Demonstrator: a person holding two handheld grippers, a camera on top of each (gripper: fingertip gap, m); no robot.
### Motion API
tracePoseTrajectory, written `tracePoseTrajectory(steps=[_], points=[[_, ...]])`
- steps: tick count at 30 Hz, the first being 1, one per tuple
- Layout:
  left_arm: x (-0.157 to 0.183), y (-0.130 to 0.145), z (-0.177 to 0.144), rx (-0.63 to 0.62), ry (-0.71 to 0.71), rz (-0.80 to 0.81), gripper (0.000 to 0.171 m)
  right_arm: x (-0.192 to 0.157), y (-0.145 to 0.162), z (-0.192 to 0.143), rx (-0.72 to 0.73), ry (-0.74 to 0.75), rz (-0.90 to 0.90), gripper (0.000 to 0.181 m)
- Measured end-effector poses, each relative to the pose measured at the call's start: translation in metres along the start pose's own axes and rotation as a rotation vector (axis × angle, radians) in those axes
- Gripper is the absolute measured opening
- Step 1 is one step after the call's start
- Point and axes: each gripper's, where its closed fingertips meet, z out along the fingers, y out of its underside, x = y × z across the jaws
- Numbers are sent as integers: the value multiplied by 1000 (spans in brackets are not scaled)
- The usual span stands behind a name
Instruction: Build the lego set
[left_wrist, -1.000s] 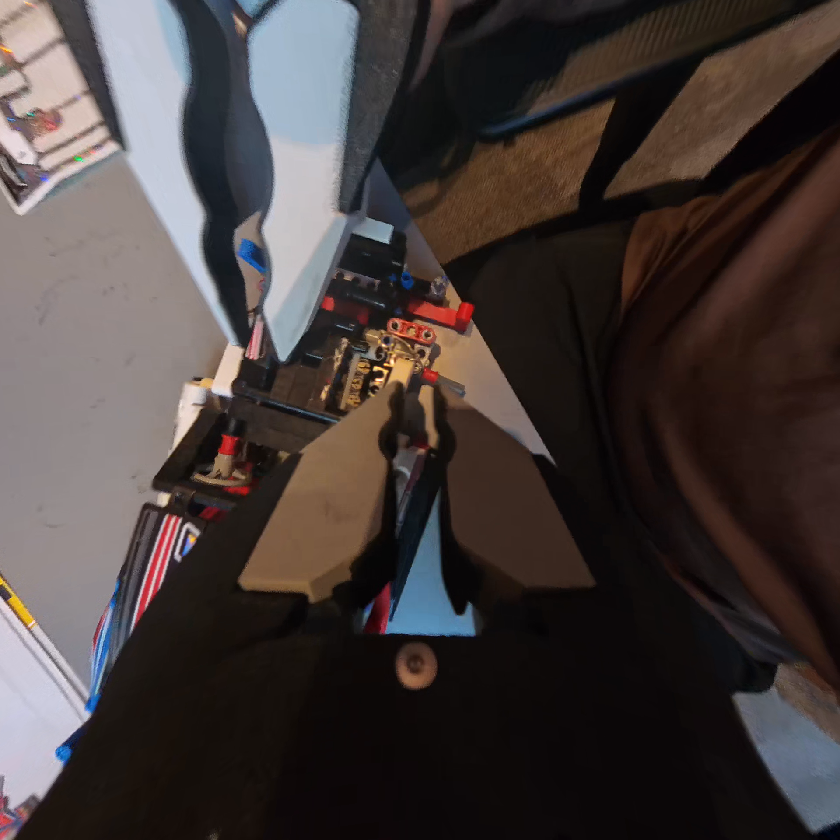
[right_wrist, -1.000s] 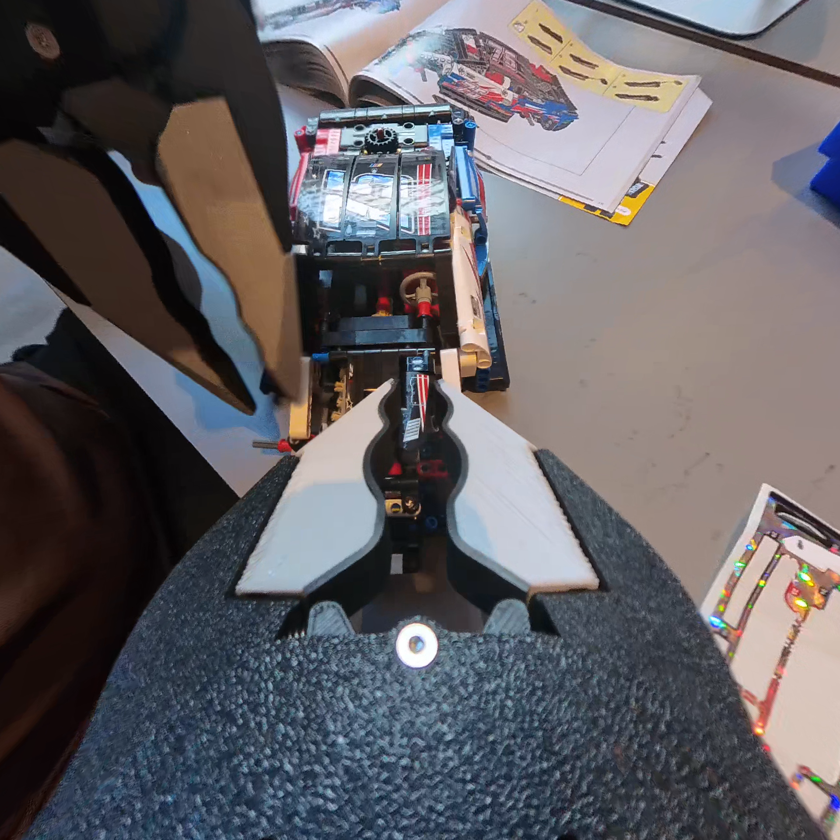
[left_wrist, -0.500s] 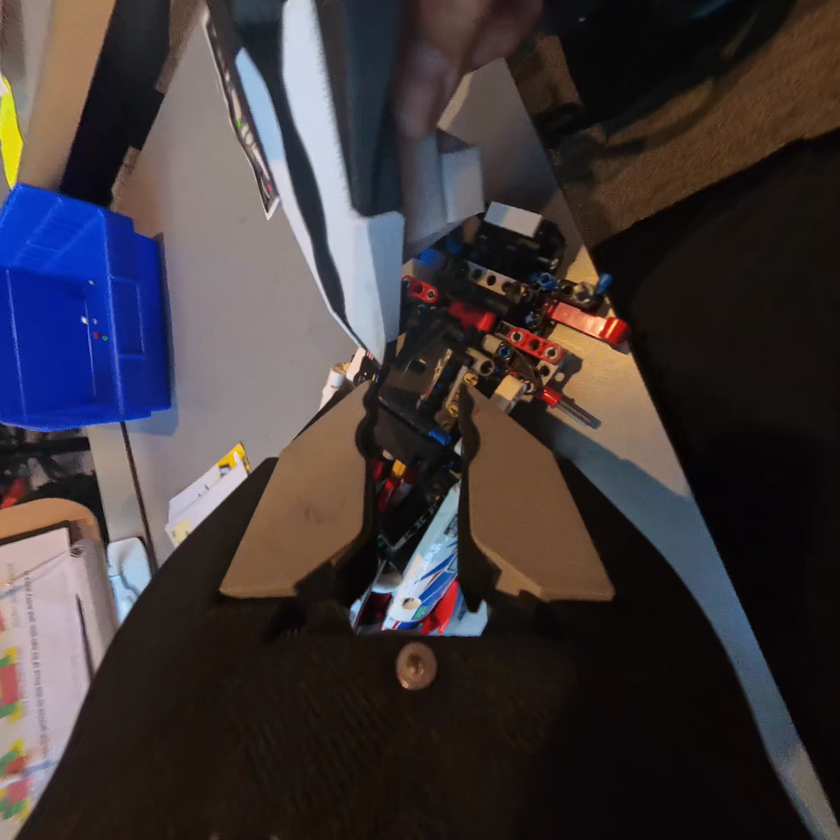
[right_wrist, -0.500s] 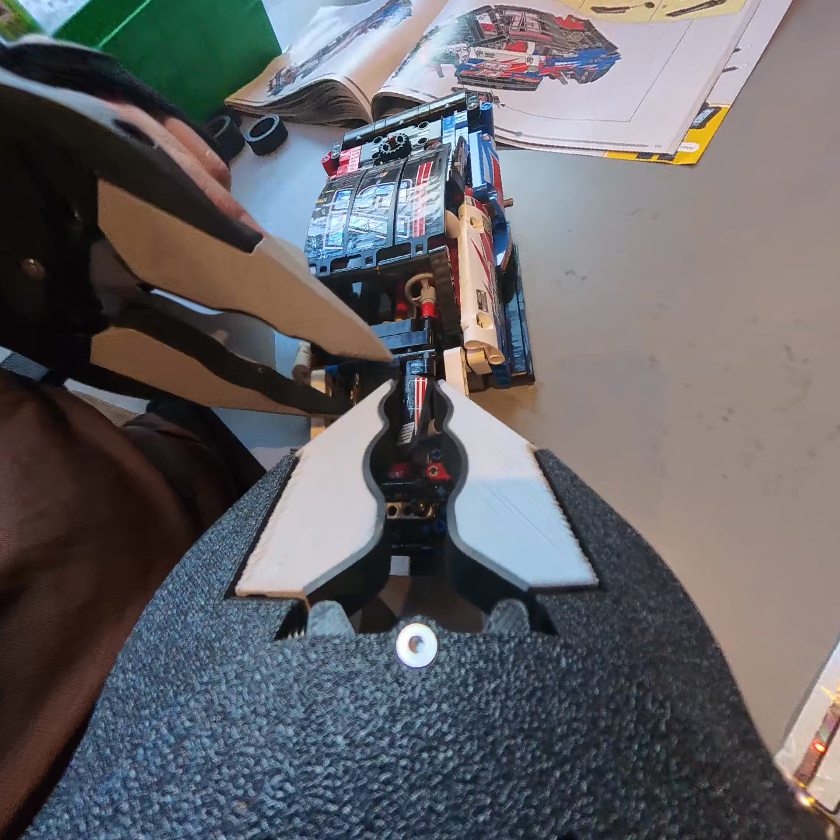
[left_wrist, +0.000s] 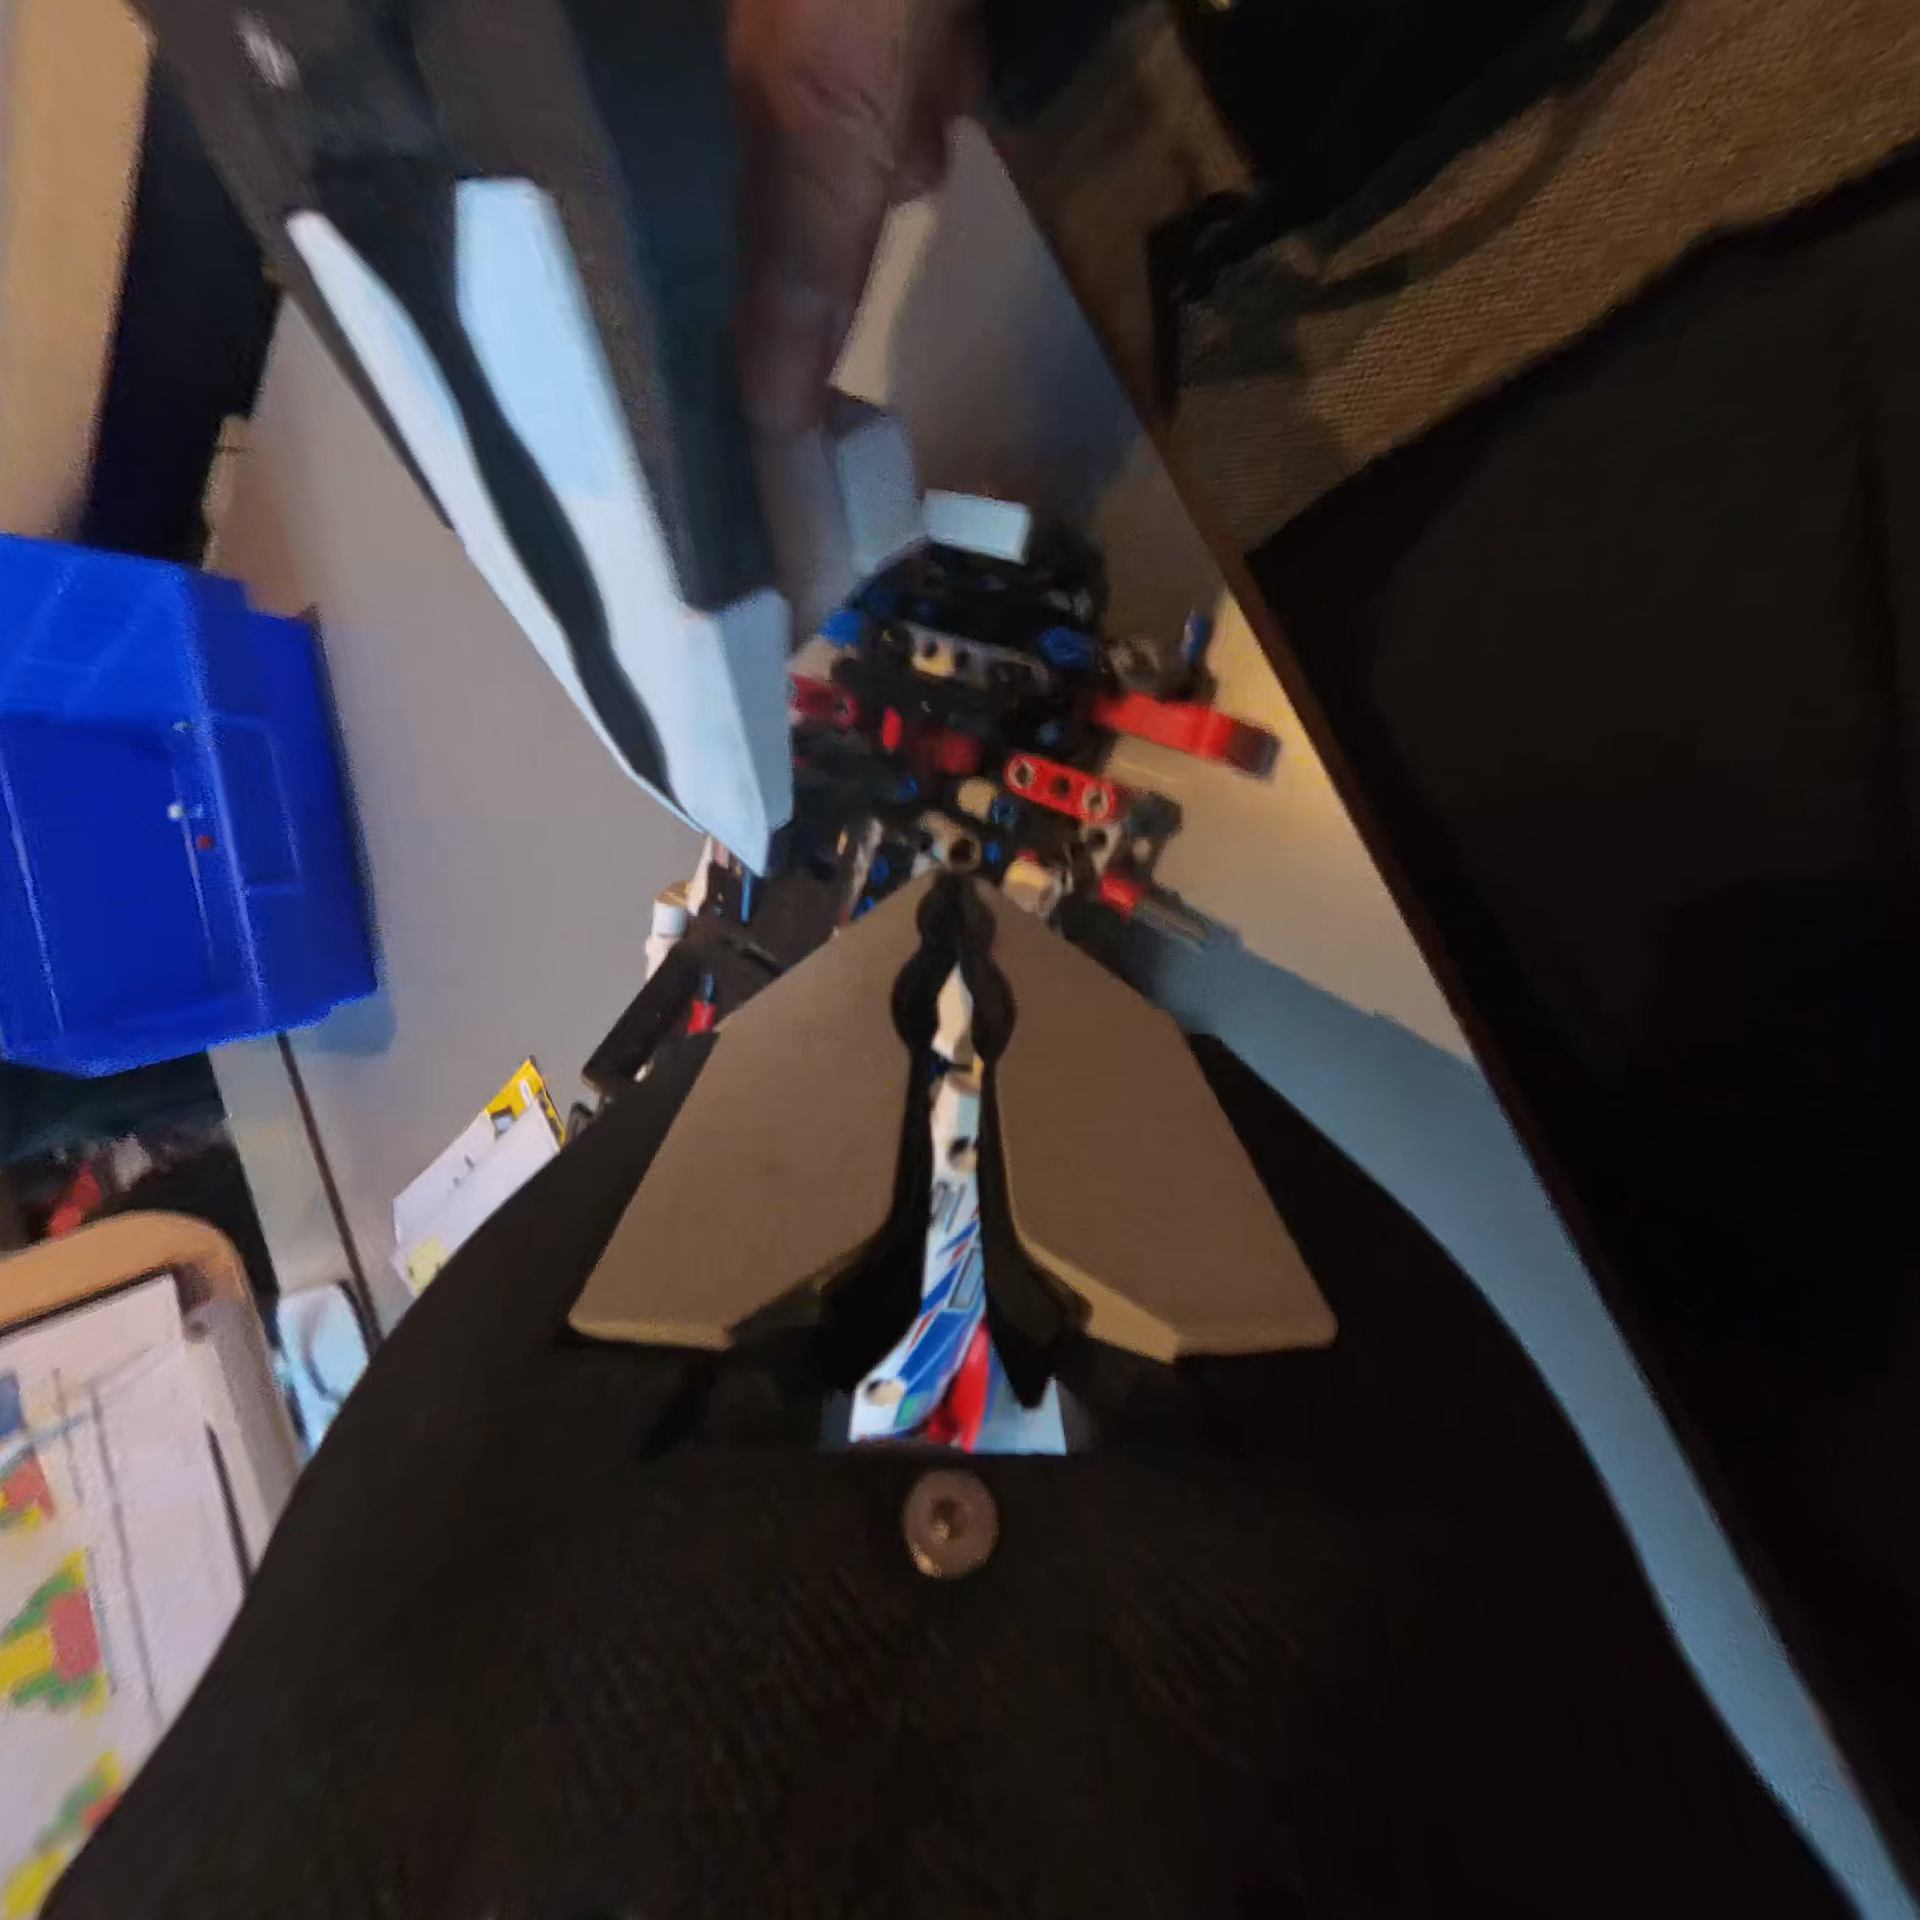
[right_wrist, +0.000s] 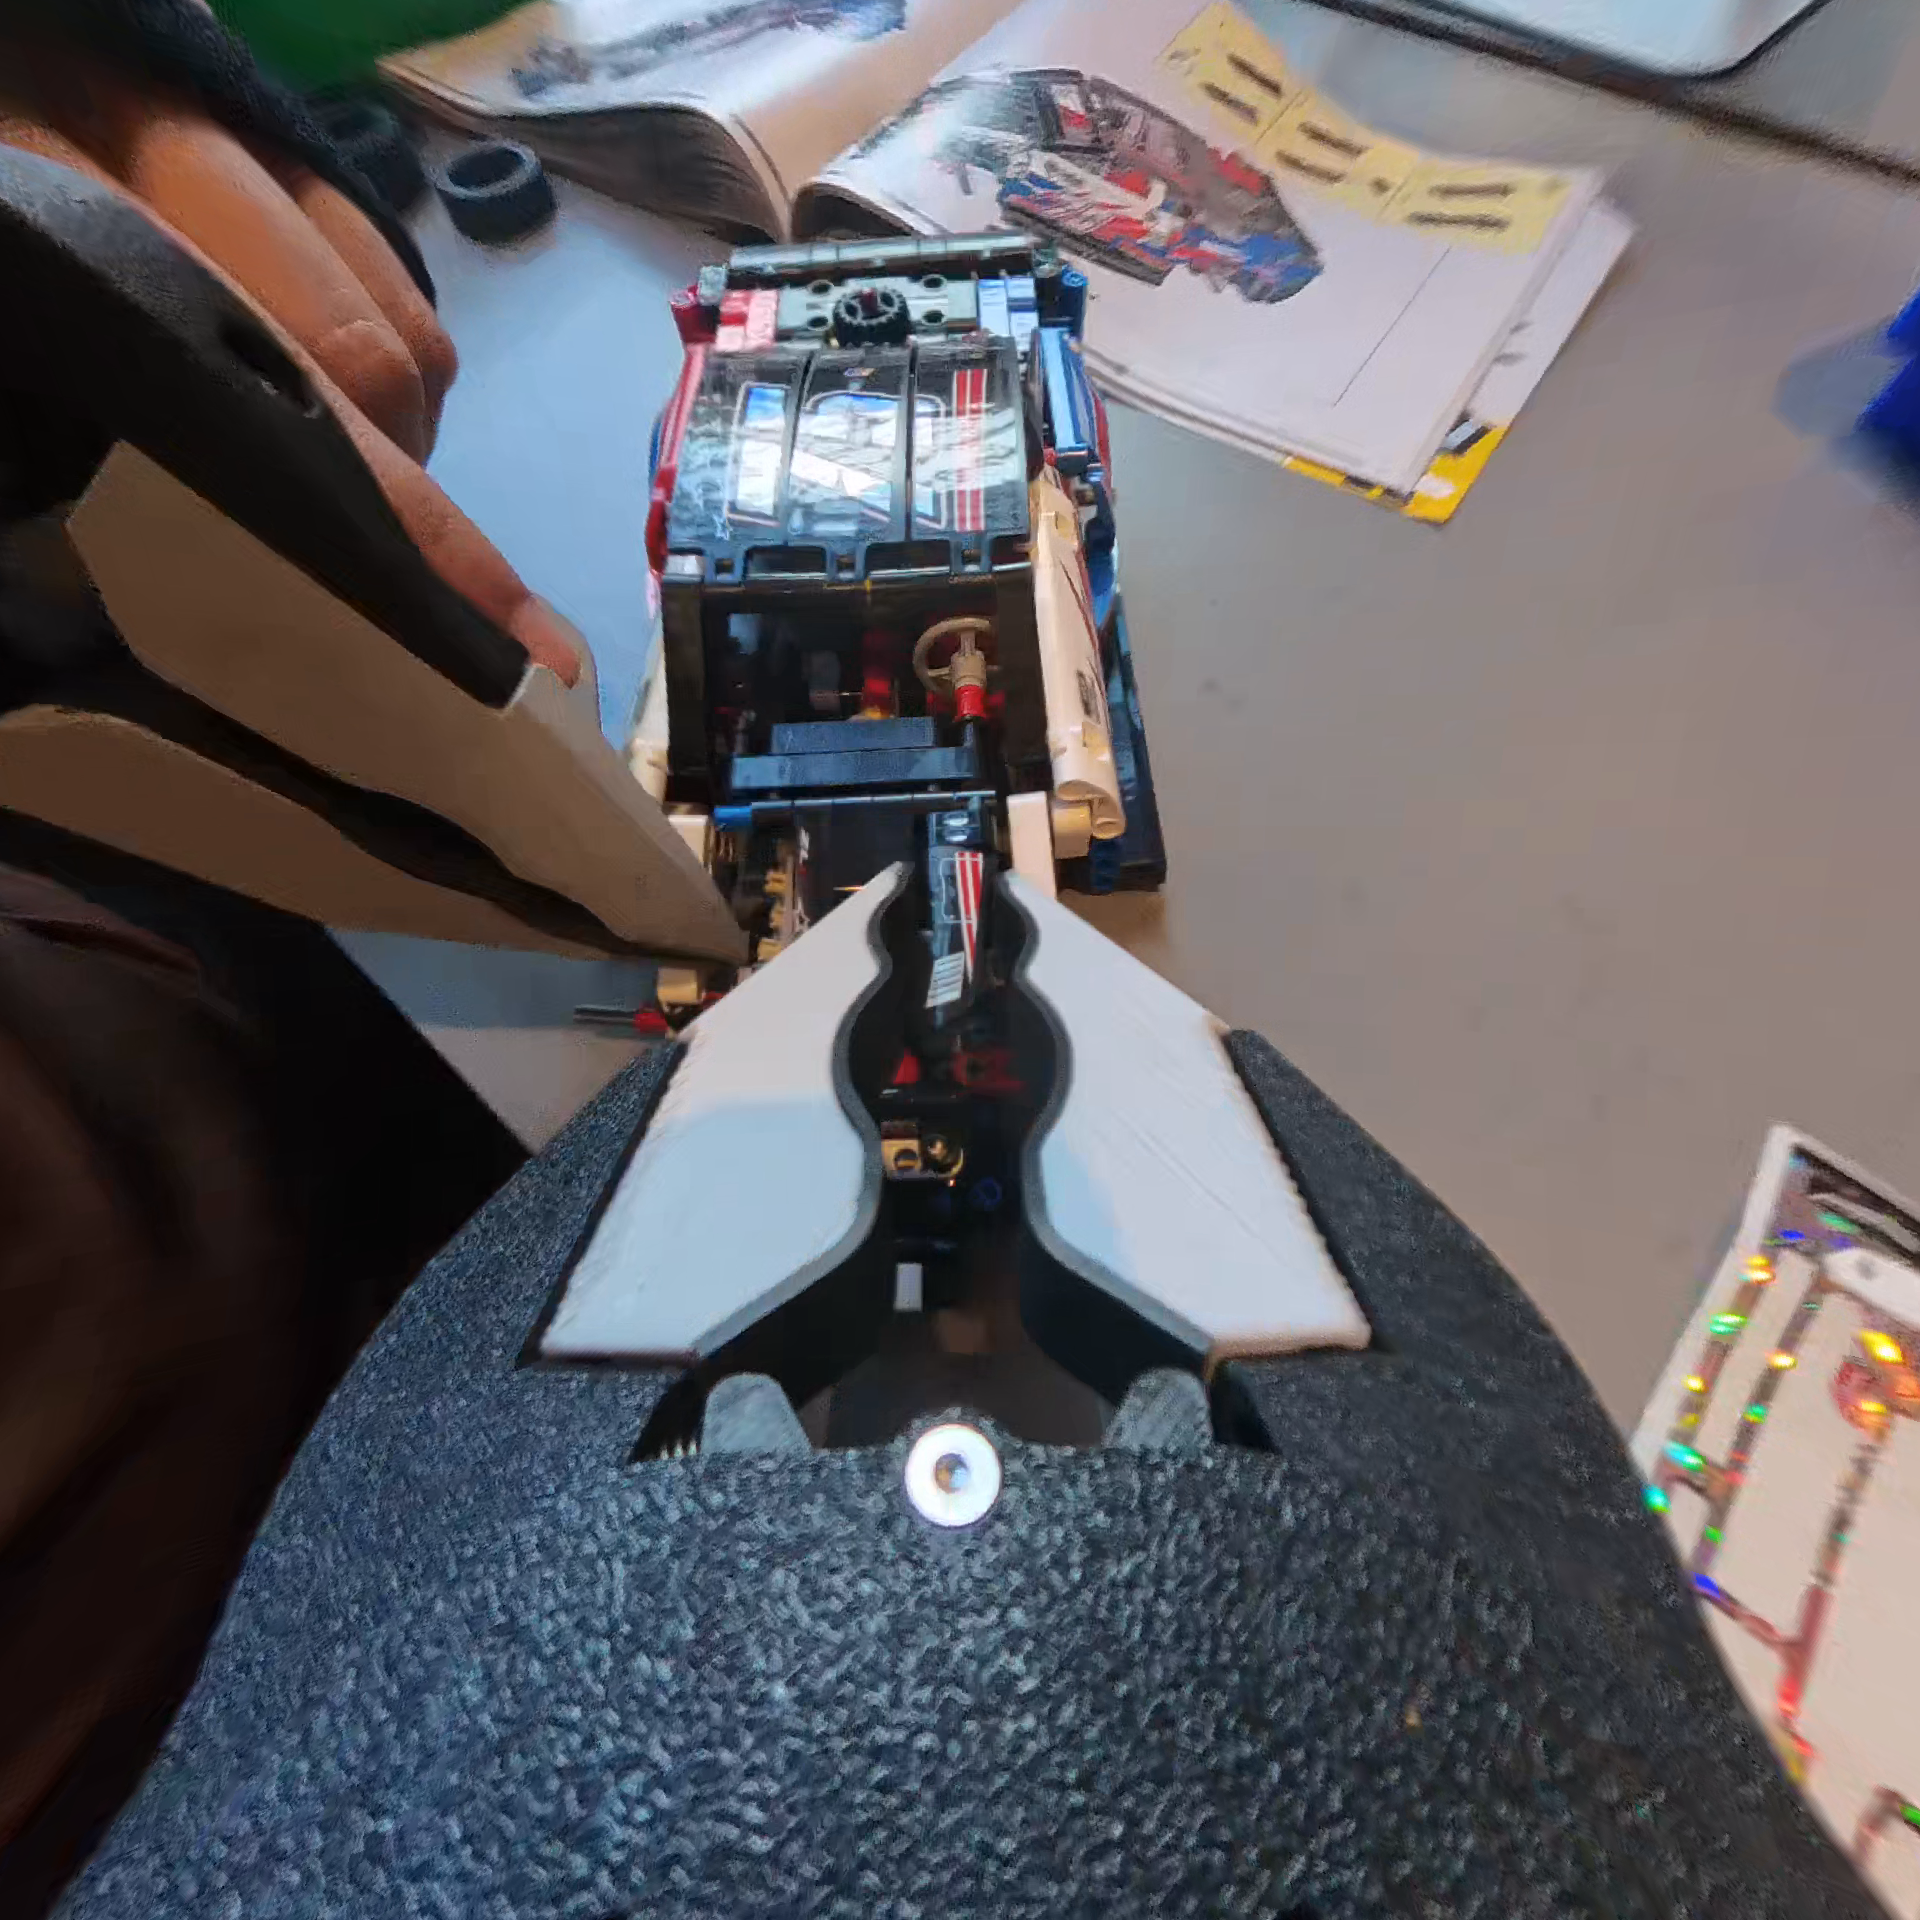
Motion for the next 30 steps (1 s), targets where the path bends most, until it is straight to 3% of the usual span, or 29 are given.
tracePoseTrajectory(steps=[3, 10, 14, 20, 23, 27, 30], points=[[-1, 1, 1, 0, -30, 12, 0, -2, -1, 1, 0, 27, -42, 14], [-4, 9, -7, 28, 2, -123, 1, -5, -1, 2, 34, -74, 127, 14], [-6, 16, -19, 70, -17, -295, 25, -18, -1, 2, 26, -138, 174, 22], [2, 39, -39, 99, -101, -549, 32, -50, -4, 6, -2, -218, 160, 37], [10, 56, -43, 60, -154, -572, 33, -74, -4, 10, -32, -274, 89, 33], [13, 68, -56, 60, -197, -598, 23, -76, -5, 2, -38, -301, -26, 27], [12, 76, -63, 41, -206, -628, 32, -83, 0, -5, -41, -391, 7, 30]])
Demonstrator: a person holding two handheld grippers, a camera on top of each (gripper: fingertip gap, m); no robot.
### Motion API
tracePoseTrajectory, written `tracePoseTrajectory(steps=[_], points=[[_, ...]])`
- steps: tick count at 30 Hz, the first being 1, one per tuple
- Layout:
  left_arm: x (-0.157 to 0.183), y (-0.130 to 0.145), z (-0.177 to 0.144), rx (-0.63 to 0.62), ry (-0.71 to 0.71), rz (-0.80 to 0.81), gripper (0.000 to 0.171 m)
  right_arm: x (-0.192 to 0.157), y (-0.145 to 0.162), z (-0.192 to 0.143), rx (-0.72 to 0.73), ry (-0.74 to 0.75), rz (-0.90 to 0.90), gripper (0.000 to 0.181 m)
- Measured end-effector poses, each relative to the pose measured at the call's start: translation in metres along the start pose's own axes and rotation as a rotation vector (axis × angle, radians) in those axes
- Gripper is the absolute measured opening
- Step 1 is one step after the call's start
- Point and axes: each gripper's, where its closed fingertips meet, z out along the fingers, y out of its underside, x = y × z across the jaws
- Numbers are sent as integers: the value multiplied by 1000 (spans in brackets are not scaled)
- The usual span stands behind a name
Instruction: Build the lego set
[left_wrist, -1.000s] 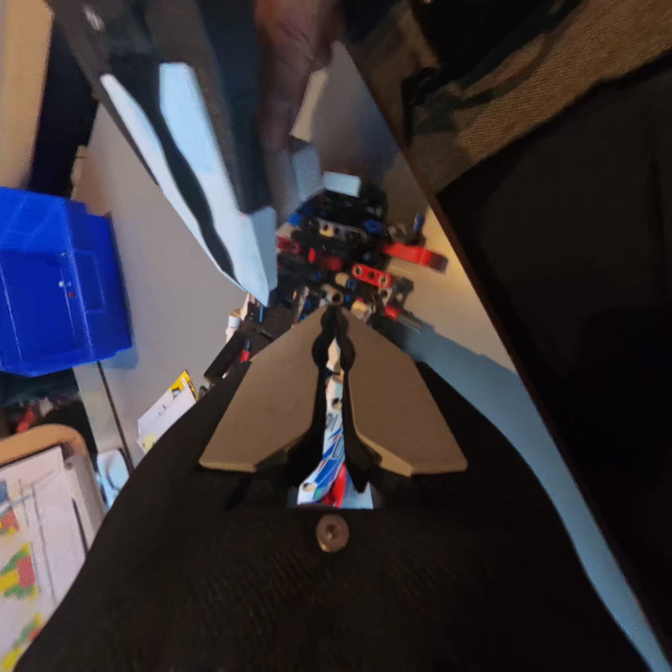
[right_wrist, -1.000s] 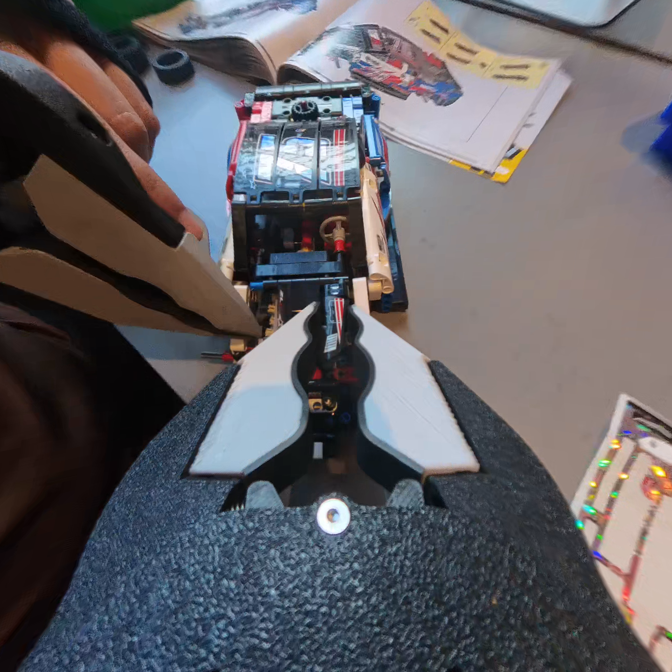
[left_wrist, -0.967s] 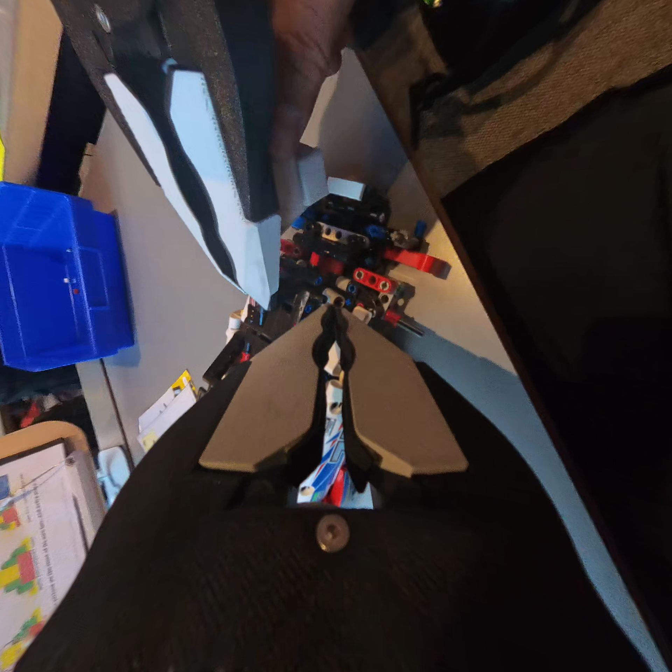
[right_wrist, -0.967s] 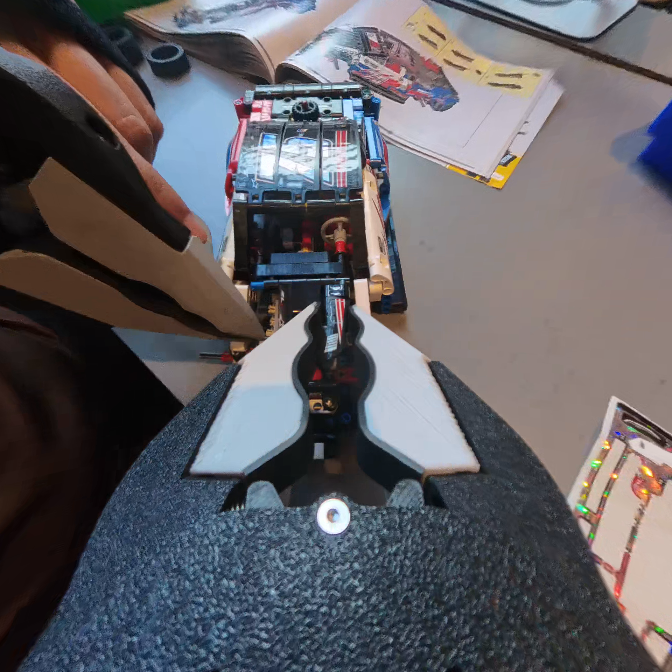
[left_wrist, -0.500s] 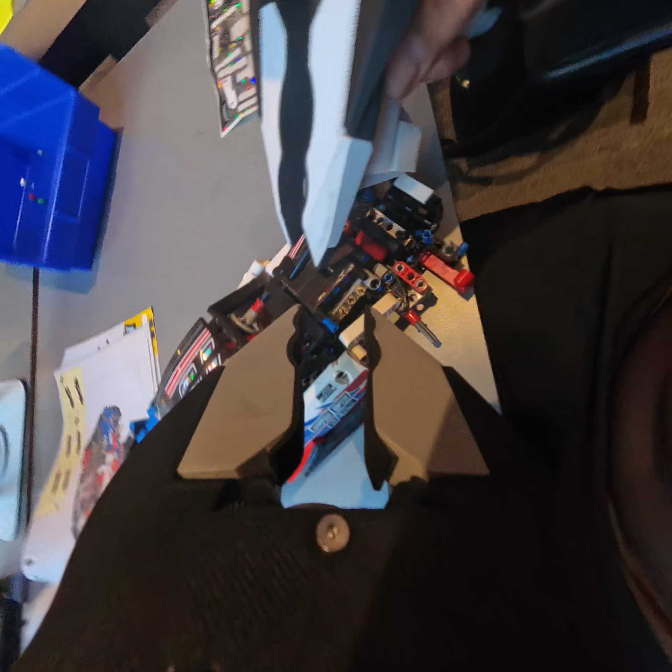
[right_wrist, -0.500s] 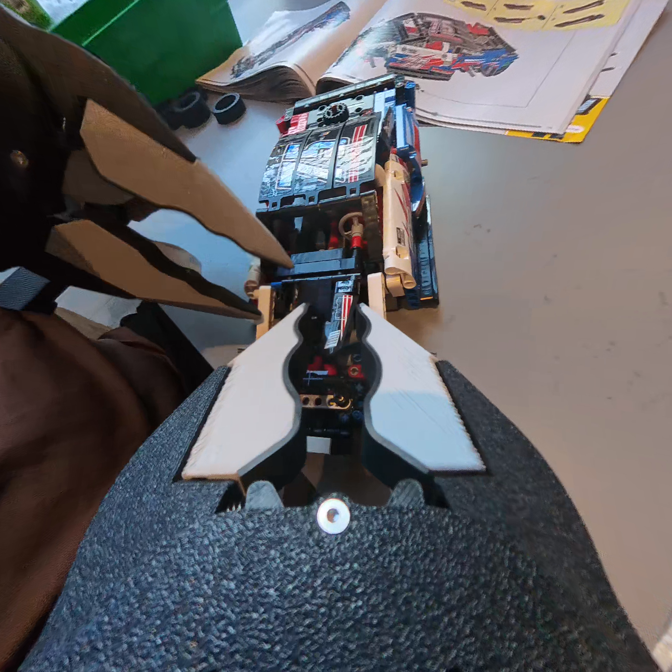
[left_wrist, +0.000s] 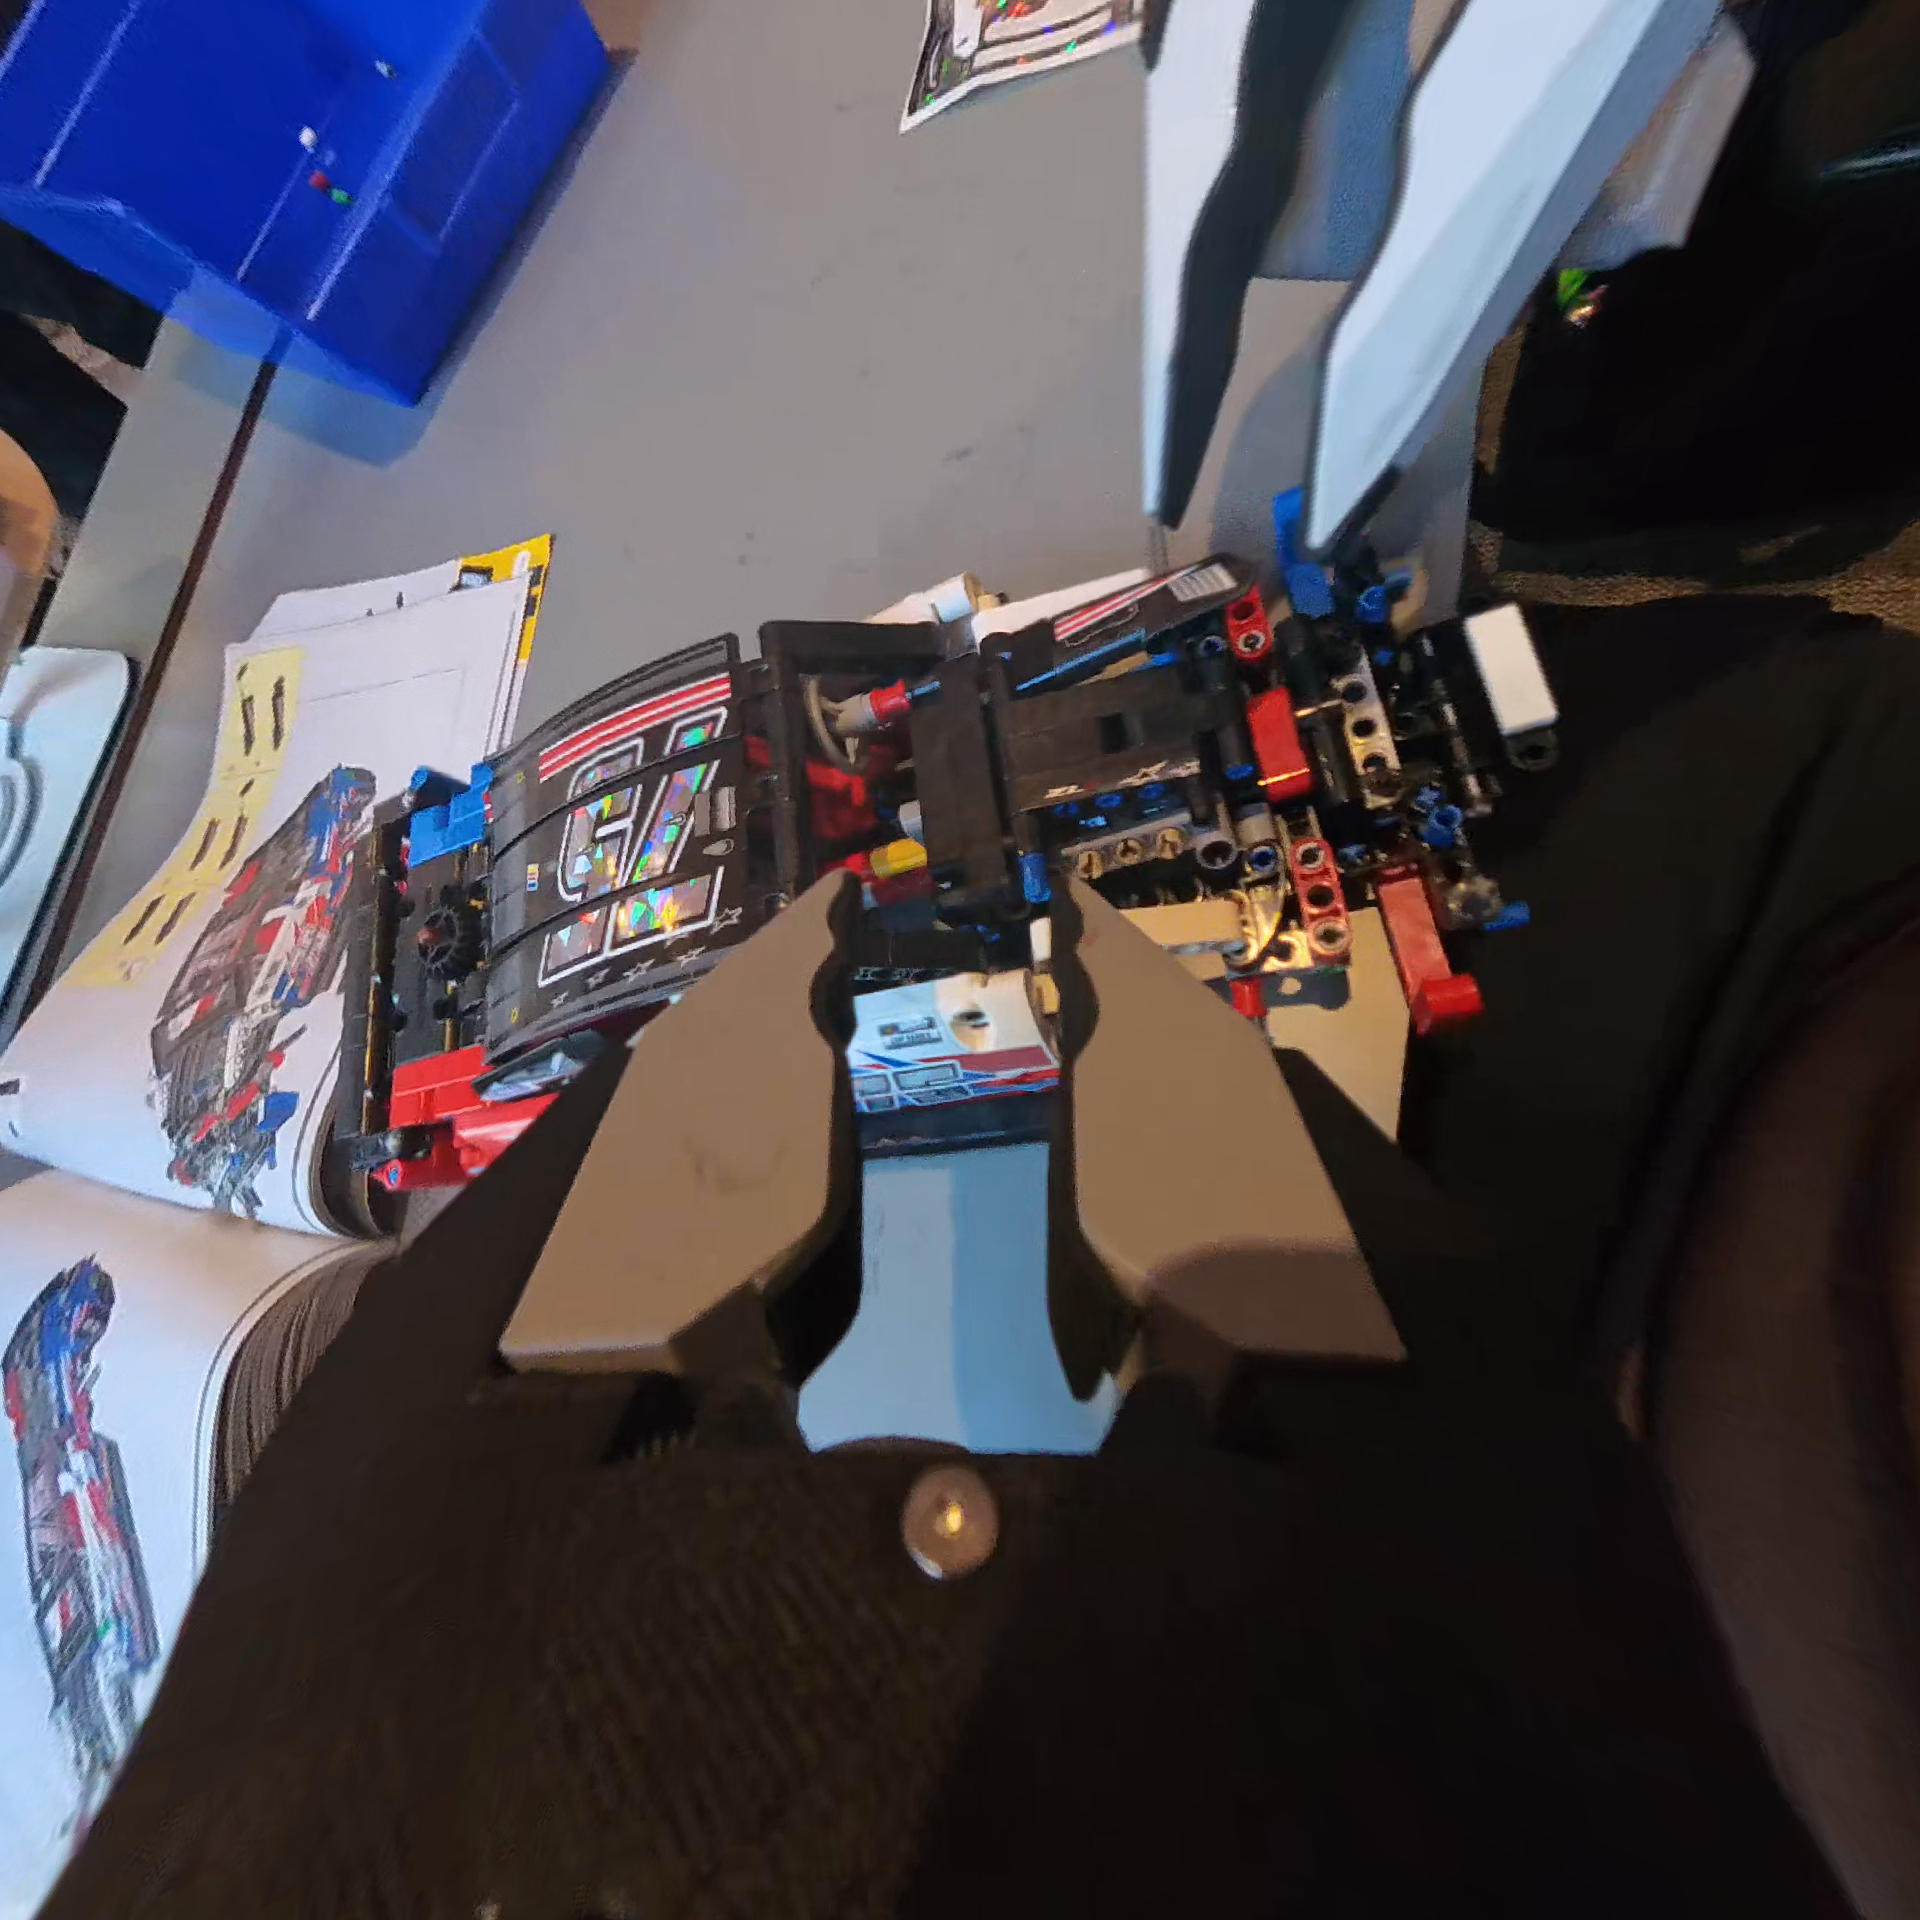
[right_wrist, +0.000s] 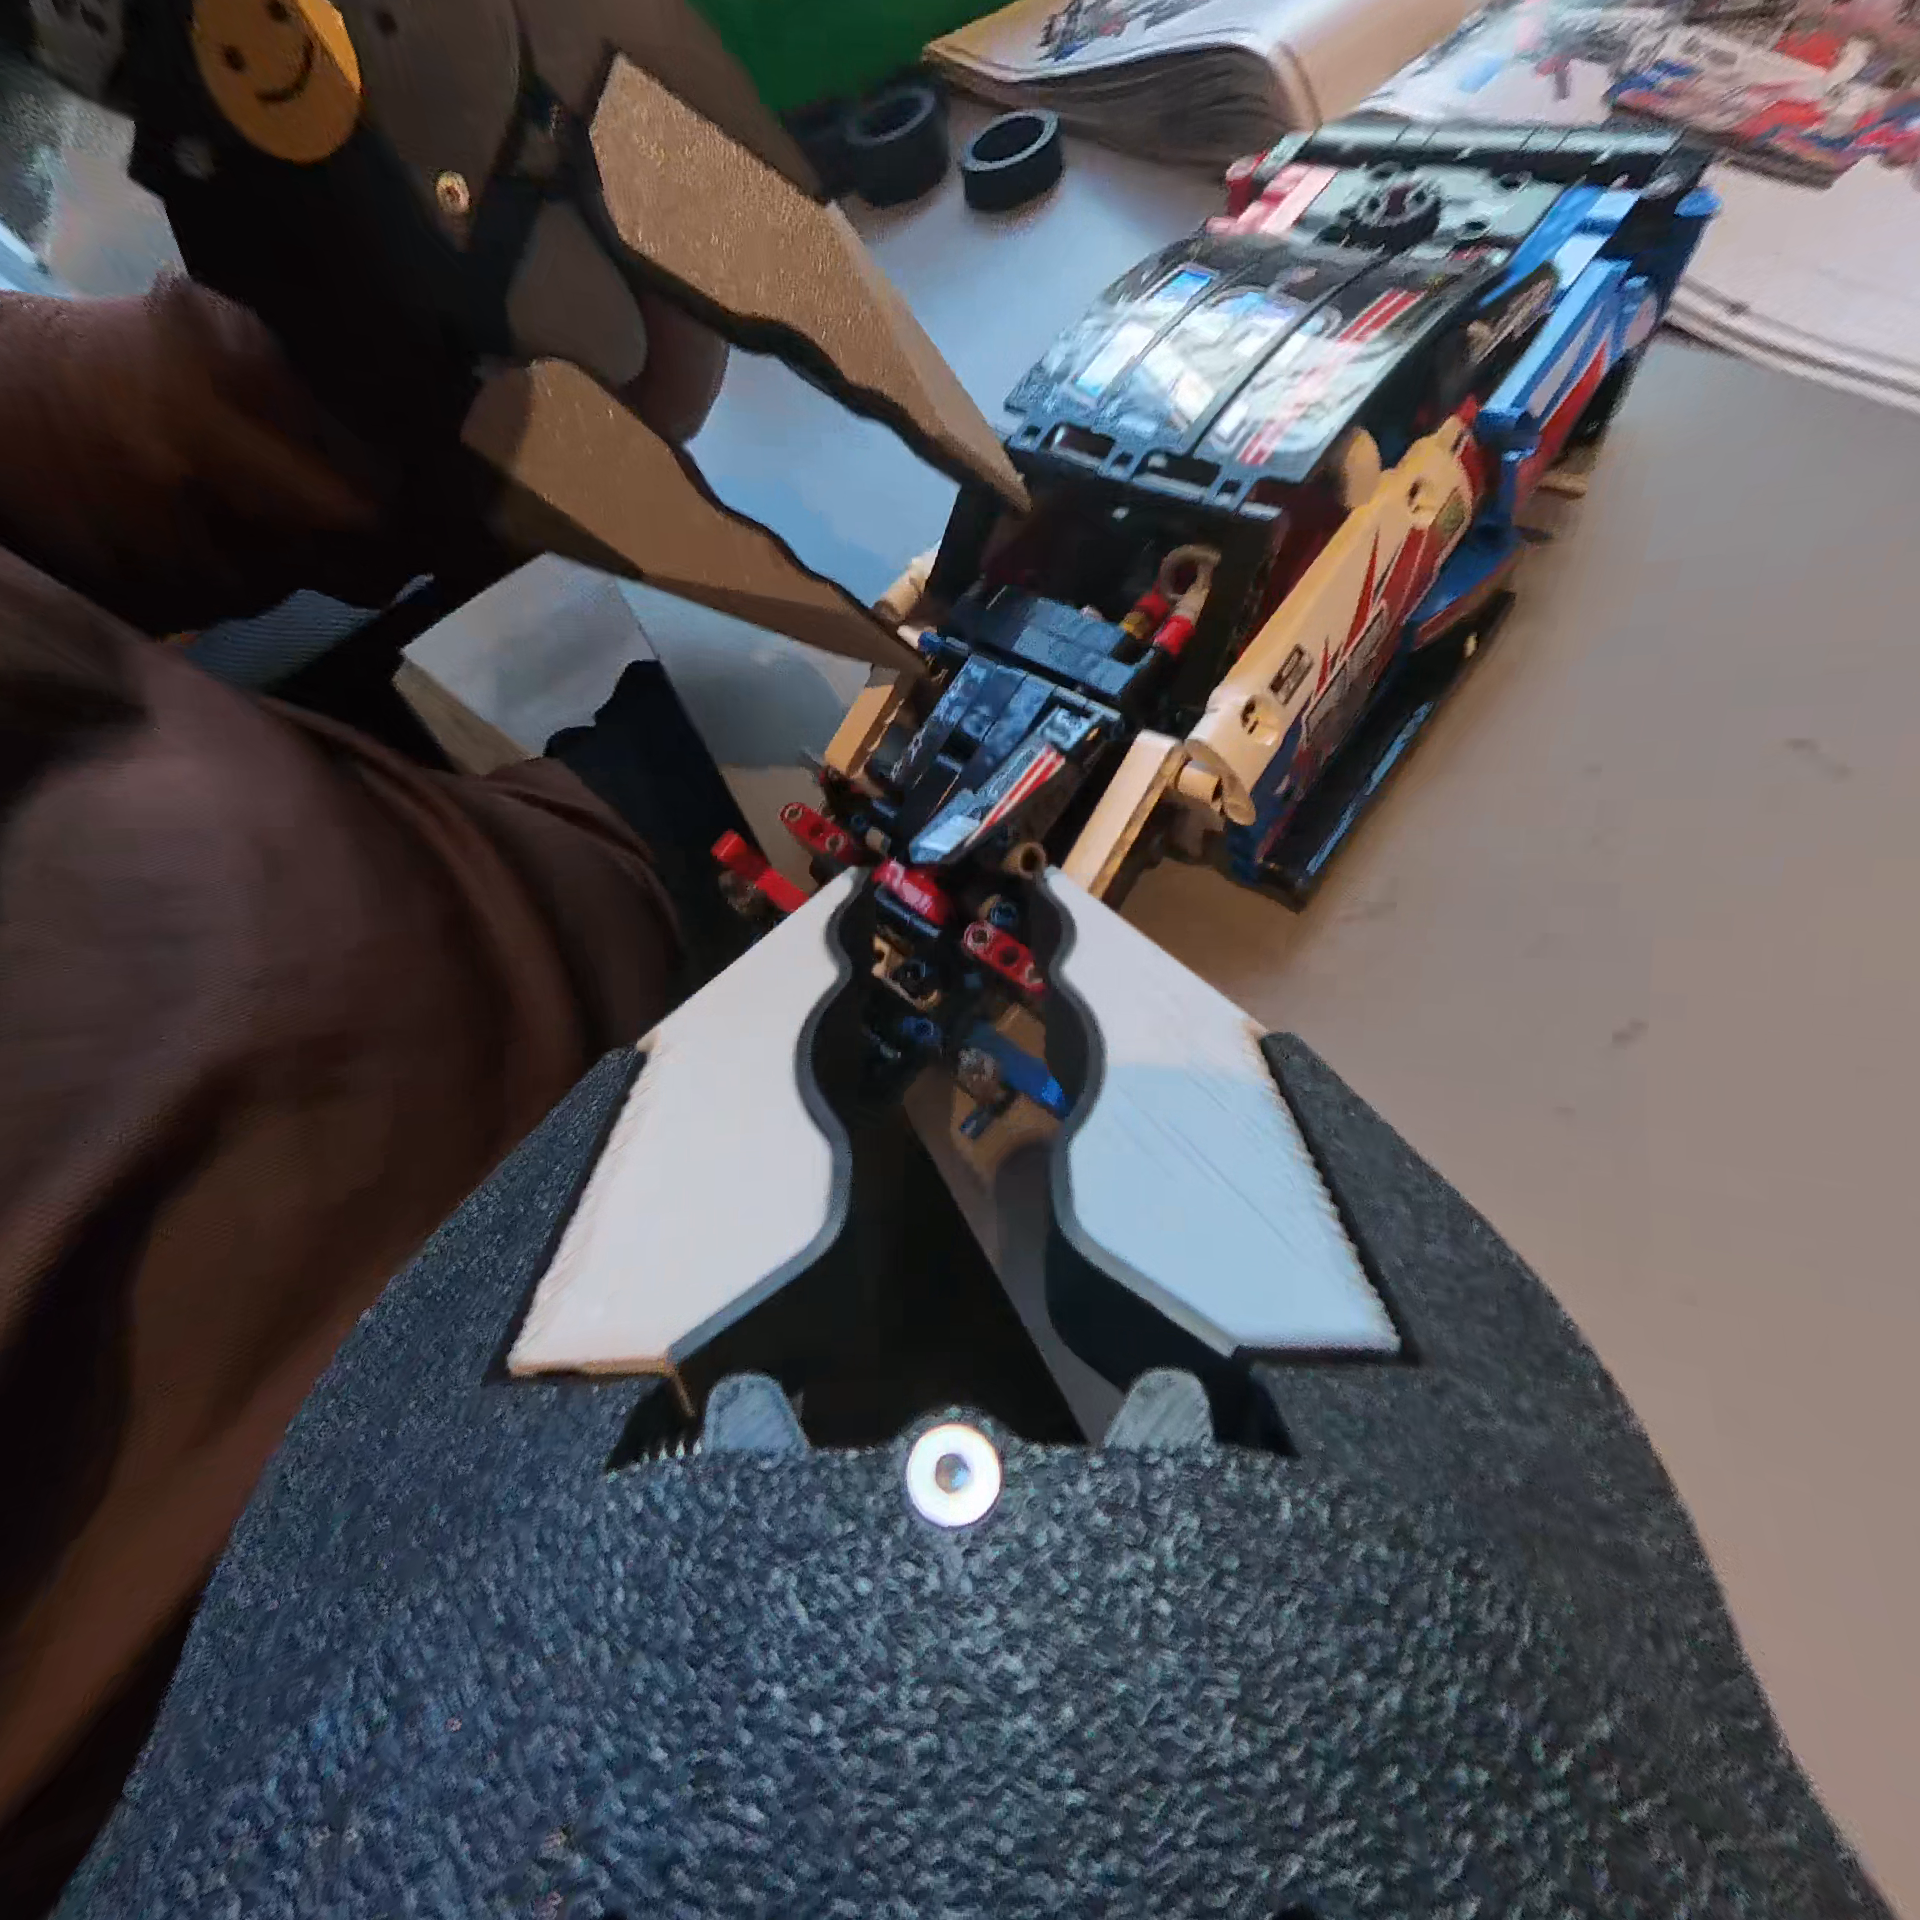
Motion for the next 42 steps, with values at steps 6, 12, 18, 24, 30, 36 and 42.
tracePoseTrajectory(steps=[6, 12, 18, 24, 30, 36, 42], points=[[10, -8, -10, 28, -16, 78, 31, -5, 1, 12, 22, -22, -55, 30], [24, -14, -4, 25, 45, 27, 37, -17, -2, 24, 33, -105, 3, 22], [24, 1, -13, 11, 79, -23, 35, -29, 3, 32, -15, -127, -46, 27], [30, -3, -13, 21, 98, 14, 36, -10, -20, 19, 91, -185, 229, 16], [28, -6, -9, 37, 152, 28, 42, 4, -16, 34, 41, -156, 396, 16], [27, -7, -6, 40, 209, -21, 39, 9, -21, 40, 78, -232, 572, 8], [28, -7, -3, 30, 194, -33, 43, 10, -23, 43, 83, -251, 653, 8]])
